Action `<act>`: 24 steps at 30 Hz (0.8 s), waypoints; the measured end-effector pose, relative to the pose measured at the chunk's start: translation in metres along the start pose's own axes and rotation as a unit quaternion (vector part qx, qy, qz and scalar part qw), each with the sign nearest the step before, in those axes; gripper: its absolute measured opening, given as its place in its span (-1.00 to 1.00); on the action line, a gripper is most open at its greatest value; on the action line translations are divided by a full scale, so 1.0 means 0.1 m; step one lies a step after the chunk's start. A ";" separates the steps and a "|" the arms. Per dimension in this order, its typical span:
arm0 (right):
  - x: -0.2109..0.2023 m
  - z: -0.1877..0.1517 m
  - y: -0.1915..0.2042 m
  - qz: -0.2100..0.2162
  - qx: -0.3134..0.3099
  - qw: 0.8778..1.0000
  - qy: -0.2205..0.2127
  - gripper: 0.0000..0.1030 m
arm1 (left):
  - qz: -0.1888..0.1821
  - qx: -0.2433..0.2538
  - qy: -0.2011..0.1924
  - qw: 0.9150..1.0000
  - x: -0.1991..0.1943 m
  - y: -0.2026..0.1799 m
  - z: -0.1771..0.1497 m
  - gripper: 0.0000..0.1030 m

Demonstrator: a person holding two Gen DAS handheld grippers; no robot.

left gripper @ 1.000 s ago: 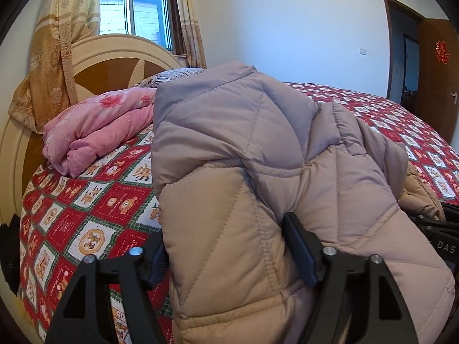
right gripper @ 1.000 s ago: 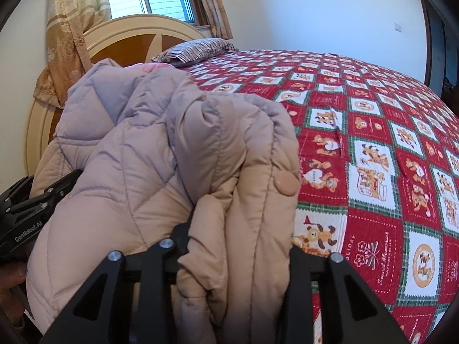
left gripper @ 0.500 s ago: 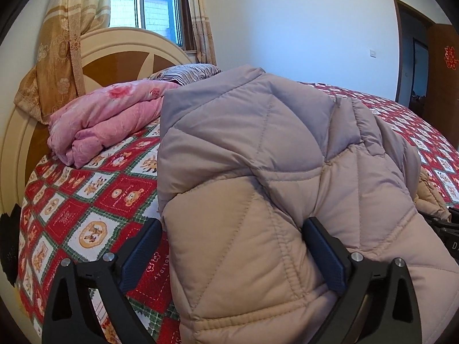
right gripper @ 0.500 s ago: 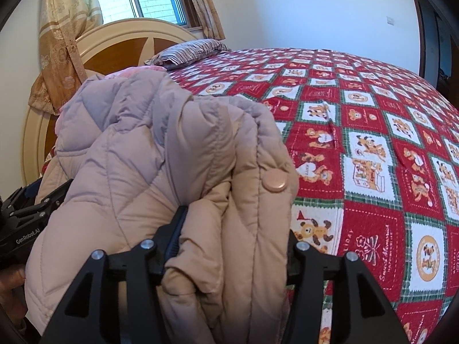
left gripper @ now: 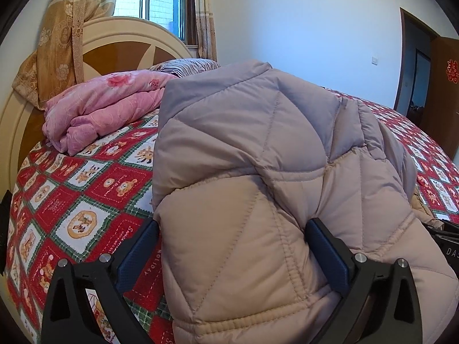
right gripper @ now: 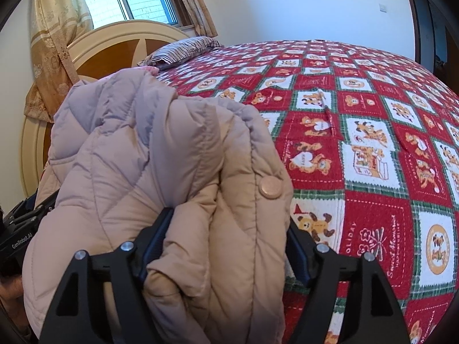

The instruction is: Fold large clothes

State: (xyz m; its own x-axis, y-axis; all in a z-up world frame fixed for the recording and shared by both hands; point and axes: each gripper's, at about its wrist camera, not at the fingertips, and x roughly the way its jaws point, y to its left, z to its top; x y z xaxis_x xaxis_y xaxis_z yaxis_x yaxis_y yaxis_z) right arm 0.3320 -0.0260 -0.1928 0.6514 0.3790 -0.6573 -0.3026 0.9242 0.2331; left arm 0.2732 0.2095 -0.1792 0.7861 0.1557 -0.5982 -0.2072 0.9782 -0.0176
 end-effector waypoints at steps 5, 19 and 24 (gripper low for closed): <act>0.03 0.00 -0.02 -0.002 0.004 1.000 0.004 0.56 | -0.002 -0.004 0.001 1.000 0.02 0.00 -0.02 0.98; -0.24 0.13 0.11 -0.033 -0.018 0.999 0.002 0.61 | 0.023 -0.002 -0.016 1.000 -0.43 0.01 0.14 0.98; -0.89 0.13 0.31 -0.030 -0.045 0.997 -0.048 0.67 | 0.018 -0.015 -0.062 0.998 -1.24 0.05 0.21 0.98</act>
State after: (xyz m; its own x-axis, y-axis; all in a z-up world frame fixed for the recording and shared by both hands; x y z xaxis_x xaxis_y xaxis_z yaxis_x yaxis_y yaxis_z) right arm 0.2738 -0.0307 -0.1175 0.7322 0.3307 -0.5954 -0.3198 0.9388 0.1282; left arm 0.1868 0.1977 -0.0886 0.8433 0.2083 -0.4955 -0.2525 0.9673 -0.0231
